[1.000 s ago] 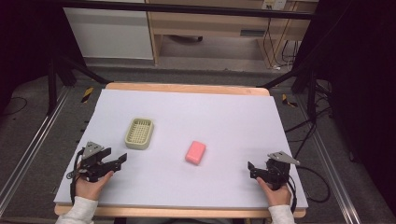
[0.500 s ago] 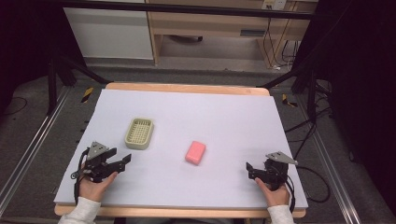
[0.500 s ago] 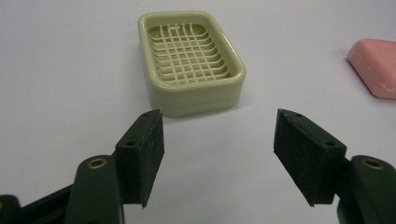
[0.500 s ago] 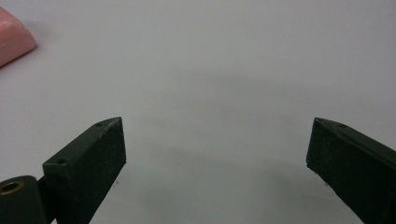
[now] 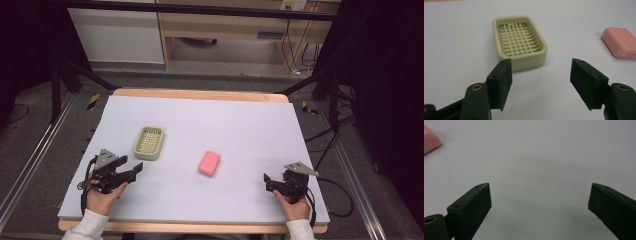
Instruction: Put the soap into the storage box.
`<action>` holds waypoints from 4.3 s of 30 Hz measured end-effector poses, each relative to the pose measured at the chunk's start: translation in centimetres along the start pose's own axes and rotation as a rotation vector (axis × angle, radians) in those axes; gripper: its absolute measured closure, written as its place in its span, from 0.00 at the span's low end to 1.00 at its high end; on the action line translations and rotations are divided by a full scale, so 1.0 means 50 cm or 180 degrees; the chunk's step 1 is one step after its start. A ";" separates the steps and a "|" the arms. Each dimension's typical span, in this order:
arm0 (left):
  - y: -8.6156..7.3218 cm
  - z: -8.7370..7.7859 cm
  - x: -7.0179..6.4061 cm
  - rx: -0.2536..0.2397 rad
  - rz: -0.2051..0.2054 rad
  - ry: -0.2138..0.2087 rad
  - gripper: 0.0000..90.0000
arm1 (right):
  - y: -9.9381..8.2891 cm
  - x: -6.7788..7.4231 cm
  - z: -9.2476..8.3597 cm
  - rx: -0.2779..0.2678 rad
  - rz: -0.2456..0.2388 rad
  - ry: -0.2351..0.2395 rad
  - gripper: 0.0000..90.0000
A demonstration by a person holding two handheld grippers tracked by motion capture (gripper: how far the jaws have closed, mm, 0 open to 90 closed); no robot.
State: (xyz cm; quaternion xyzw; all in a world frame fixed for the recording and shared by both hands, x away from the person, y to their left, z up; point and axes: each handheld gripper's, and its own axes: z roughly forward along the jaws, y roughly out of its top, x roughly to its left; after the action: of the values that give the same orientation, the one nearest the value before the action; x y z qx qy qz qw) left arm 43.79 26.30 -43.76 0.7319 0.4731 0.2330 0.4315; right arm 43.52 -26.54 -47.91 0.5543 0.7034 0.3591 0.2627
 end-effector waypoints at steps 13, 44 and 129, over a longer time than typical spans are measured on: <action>0.044 0.010 -0.037 -0.0032 0.0109 -0.0122 0.33 | 0.001 0.002 -0.002 -0.0003 0.0007 0.0004 0.06; 0.110 0.073 -0.148 0.0017 0.0320 -0.0413 0.31 | 0.001 0.002 -0.002 -0.0008 0.0019 0.0014 0.06; 0.124 0.297 -0.320 0.0726 0.0612 -0.0612 0.28 | 0.002 0.000 -0.001 -0.0013 0.0047 0.0067 0.06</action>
State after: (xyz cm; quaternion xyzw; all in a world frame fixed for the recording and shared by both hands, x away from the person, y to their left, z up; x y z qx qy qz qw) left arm 50.87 4.79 -45.13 0.8369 0.3808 0.1469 0.3647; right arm 43.54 -26.52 -47.78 0.5551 0.7013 0.3683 0.2538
